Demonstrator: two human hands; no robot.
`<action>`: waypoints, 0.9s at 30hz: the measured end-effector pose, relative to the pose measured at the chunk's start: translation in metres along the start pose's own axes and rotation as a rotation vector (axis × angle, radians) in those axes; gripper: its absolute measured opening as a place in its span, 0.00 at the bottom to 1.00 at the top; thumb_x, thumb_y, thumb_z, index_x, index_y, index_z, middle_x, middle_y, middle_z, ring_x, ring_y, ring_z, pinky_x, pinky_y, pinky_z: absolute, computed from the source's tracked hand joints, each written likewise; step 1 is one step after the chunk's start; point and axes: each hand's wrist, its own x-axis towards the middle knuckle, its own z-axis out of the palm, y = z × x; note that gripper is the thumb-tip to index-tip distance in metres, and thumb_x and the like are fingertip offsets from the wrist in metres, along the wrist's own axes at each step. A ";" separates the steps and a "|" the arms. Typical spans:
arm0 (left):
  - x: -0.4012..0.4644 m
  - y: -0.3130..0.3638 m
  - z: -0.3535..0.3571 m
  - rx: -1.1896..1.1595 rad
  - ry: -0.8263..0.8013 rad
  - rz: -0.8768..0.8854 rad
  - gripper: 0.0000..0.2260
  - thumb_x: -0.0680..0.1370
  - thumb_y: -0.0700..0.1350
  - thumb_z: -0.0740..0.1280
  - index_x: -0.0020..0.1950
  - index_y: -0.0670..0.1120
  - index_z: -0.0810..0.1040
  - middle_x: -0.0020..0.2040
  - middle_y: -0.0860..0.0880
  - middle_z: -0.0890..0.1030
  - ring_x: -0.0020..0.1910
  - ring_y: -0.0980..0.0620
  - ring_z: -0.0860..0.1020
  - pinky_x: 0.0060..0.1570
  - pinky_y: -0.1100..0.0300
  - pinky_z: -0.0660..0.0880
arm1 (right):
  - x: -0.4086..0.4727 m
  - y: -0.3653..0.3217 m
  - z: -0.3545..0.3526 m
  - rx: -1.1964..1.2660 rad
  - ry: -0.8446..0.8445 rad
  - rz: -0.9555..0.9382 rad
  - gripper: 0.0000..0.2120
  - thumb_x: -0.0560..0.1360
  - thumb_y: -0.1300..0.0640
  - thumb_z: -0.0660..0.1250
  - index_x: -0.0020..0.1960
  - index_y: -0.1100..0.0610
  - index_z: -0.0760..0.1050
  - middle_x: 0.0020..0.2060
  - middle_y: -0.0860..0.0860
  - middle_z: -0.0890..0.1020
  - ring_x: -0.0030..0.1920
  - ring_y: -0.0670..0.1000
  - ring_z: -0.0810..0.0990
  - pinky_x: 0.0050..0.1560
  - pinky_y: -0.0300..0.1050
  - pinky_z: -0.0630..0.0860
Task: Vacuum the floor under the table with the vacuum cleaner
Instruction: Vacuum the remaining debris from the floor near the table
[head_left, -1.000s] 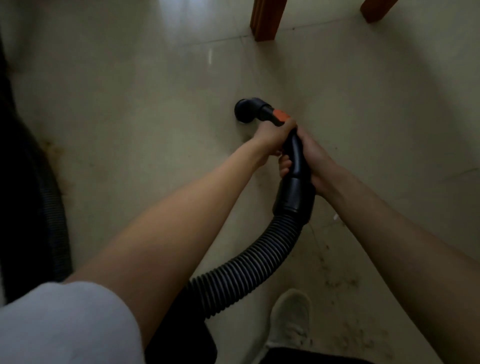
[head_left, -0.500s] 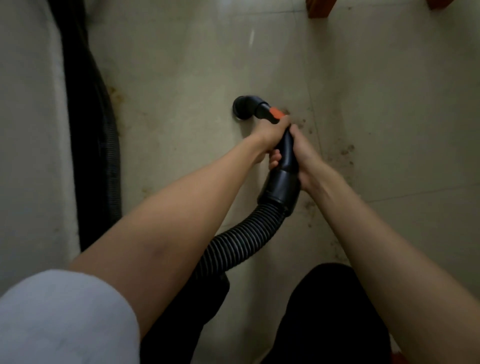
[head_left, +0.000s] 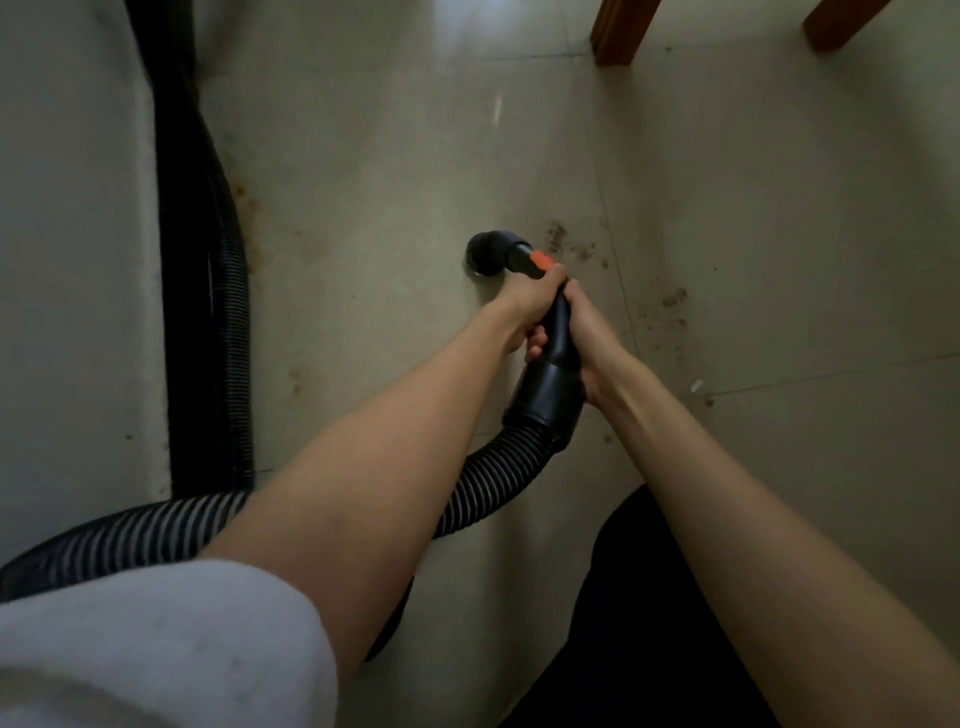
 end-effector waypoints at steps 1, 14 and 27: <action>0.000 -0.001 0.007 0.003 -0.013 0.003 0.13 0.81 0.51 0.58 0.43 0.43 0.67 0.31 0.46 0.69 0.11 0.57 0.62 0.15 0.72 0.59 | 0.001 0.001 -0.007 -0.018 0.020 -0.023 0.24 0.81 0.39 0.52 0.48 0.59 0.74 0.19 0.51 0.69 0.17 0.46 0.68 0.18 0.34 0.67; 0.004 -0.018 0.043 0.032 -0.103 0.040 0.15 0.80 0.52 0.58 0.39 0.44 0.68 0.28 0.47 0.69 0.13 0.55 0.63 0.16 0.71 0.60 | -0.001 0.008 -0.041 -0.008 0.122 -0.133 0.25 0.82 0.41 0.49 0.41 0.60 0.72 0.17 0.51 0.67 0.15 0.46 0.67 0.17 0.33 0.65; 0.020 -0.011 0.032 -0.011 -0.086 0.088 0.15 0.80 0.52 0.59 0.48 0.39 0.70 0.28 0.47 0.69 0.12 0.58 0.63 0.15 0.71 0.59 | 0.007 -0.008 -0.028 -0.082 0.110 -0.145 0.24 0.82 0.41 0.49 0.45 0.59 0.73 0.17 0.51 0.69 0.16 0.46 0.69 0.19 0.33 0.67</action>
